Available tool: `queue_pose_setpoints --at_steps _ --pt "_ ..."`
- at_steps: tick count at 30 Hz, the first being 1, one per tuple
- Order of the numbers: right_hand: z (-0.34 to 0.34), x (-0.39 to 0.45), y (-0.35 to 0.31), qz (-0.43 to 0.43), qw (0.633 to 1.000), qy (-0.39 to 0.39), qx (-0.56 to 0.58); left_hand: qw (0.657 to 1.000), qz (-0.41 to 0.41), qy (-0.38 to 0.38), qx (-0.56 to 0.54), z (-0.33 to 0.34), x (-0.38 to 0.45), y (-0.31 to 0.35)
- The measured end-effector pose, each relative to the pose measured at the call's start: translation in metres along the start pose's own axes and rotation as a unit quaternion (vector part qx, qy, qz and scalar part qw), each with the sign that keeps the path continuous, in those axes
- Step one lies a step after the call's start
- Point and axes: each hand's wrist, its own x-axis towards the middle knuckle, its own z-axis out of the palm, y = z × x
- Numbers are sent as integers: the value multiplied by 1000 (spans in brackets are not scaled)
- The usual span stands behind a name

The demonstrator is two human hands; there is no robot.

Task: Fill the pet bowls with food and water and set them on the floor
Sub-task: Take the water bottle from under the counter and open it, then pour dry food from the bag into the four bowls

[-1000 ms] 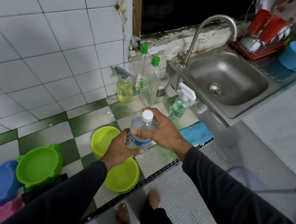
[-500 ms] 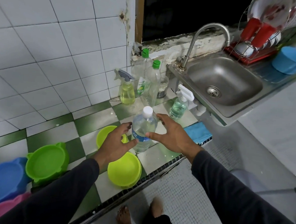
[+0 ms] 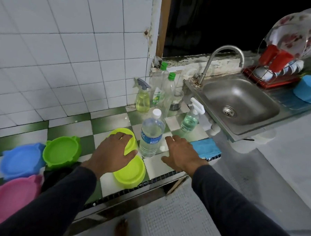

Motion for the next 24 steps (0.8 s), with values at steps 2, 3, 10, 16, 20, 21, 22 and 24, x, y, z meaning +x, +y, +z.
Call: queue_pose_setpoints --at_steps 2,3,10,16,20,21,22,24 --pt "1 -7 -1 -12 1000 -4 -14 1000 -10 -6 21 -2 -15 3" --pt "1 -10 -2 -18 1000 -5 -20 999 -16 -11 31 -3 -23 4" --pt "13 -36 -22 -59 998 -16 -33 997 -57 0 52 -11 -90 0" --pt "27 -54 -62 -107 994 -28 -10 991 -116 -3 61 -19 -145 -18" --pt "36 -60 -99 -143 989 -41 -25 988 -148 5 52 -28 -179 -38" --pt "38 -61 -110 -153 987 -39 -29 987 -156 6 47 -30 -187 -45" --pt "40 -62 -121 -161 986 -38 -33 985 -165 8 44 -31 -195 -52" --pt "44 -62 -145 -175 983 -39 -39 982 -186 16 37 -36 -211 -68"
